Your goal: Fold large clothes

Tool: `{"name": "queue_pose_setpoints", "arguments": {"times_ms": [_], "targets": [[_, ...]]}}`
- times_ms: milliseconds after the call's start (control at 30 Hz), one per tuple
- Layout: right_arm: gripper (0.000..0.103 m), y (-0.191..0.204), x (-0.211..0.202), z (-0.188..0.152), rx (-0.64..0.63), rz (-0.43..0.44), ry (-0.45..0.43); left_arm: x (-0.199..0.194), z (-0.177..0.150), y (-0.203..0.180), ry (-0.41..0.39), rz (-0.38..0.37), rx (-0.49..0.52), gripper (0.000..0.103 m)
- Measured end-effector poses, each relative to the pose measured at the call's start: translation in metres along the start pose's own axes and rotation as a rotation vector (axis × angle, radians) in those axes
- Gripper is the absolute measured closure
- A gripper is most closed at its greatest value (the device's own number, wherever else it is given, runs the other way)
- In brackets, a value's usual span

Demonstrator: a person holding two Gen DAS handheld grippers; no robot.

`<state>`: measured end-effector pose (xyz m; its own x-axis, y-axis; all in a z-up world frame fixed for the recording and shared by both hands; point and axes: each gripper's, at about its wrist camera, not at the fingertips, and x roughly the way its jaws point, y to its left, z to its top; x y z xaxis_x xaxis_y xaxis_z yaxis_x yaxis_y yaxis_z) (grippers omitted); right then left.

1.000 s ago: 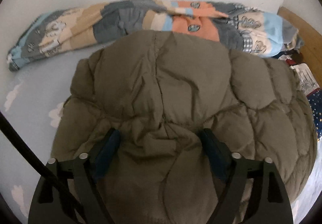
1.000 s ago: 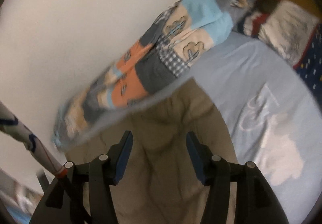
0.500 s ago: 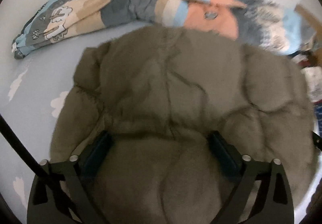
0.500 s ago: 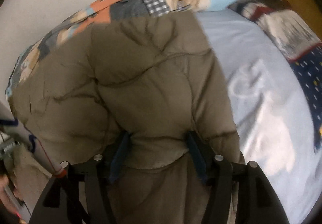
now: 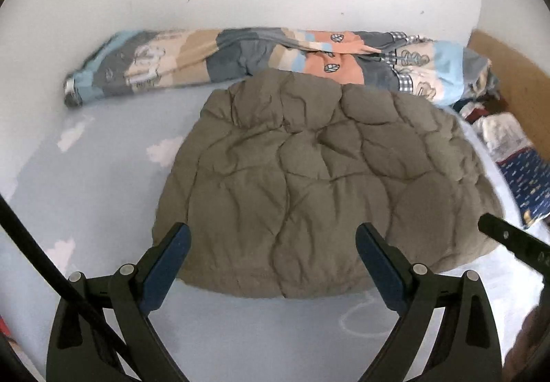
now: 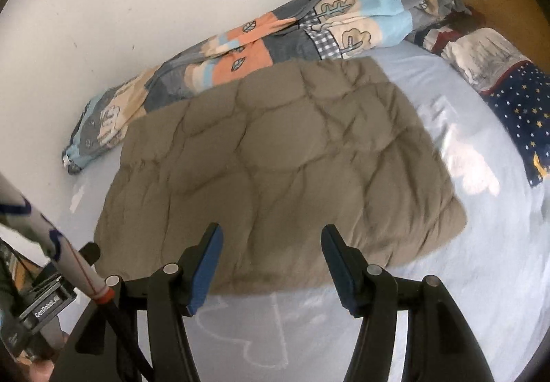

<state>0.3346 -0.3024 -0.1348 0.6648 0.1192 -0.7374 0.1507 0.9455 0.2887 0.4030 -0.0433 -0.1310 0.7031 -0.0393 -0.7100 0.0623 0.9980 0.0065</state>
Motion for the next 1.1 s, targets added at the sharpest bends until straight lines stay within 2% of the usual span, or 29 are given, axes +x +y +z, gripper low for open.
{"name": "queue_pose_setpoints", "arguments": {"times_ms": [100, 200, 300, 433, 567, 700, 733, 833, 900, 1000, 1100], "targets": [[0.038, 0.008, 0.019, -0.012, -0.054, -0.025, 0.015, 0.016, -0.006, 0.0, 0.01, -0.014, -0.012, 0.007], [0.038, 0.002, 0.037, -0.008, -0.087, -0.076, 0.0, 0.044, -0.01, -0.006, 0.053, 0.004, 0.004, 0.007], [0.036, -0.004, 0.053, 0.003, -0.077, -0.07, -0.008, 0.06, -0.011, -0.009, 0.084, 0.014, 0.011, 0.007], [0.03, -0.004, 0.087, 0.005, -0.111, -0.098, 0.069, 0.08, -0.012, -0.013, 0.15, 0.041, 0.006, 0.005], [0.03, -0.005, 0.102, 0.004, -0.141, -0.115, 0.107, 0.088, -0.014, -0.02, 0.157, 0.067, 0.034, 0.003], [0.029, -0.007, 0.102, 0.004, -0.145, -0.109, 0.116, 0.074, -0.011, -0.018, 0.109, 0.053, 0.017, 0.004], [0.03, -0.007, 0.098, 0.006, -0.136, -0.103, 0.114, 0.063, -0.007, -0.019, 0.064, 0.039, 0.018, 0.004], [0.03, -0.015, 0.068, 0.02, -0.078, -0.033, 0.032, 0.041, 0.0, -0.019, -0.053, 0.068, 0.038, 0.004], [0.031, -0.026, 0.051, 0.03, -0.056, -0.063, -0.023, 0.037, 0.003, -0.015, -0.078, 0.086, 0.036, 0.004], [0.03, -0.057, 0.046, 0.036, -0.016, -0.168, -0.046, 0.054, 0.003, 0.001, -0.016, 0.119, -0.011, 0.004], [0.03, -0.091, 0.055, 0.037, 0.078, -0.236, 0.006, 0.074, 0.0, 0.02, 0.081, 0.089, -0.098, 0.004]]}}
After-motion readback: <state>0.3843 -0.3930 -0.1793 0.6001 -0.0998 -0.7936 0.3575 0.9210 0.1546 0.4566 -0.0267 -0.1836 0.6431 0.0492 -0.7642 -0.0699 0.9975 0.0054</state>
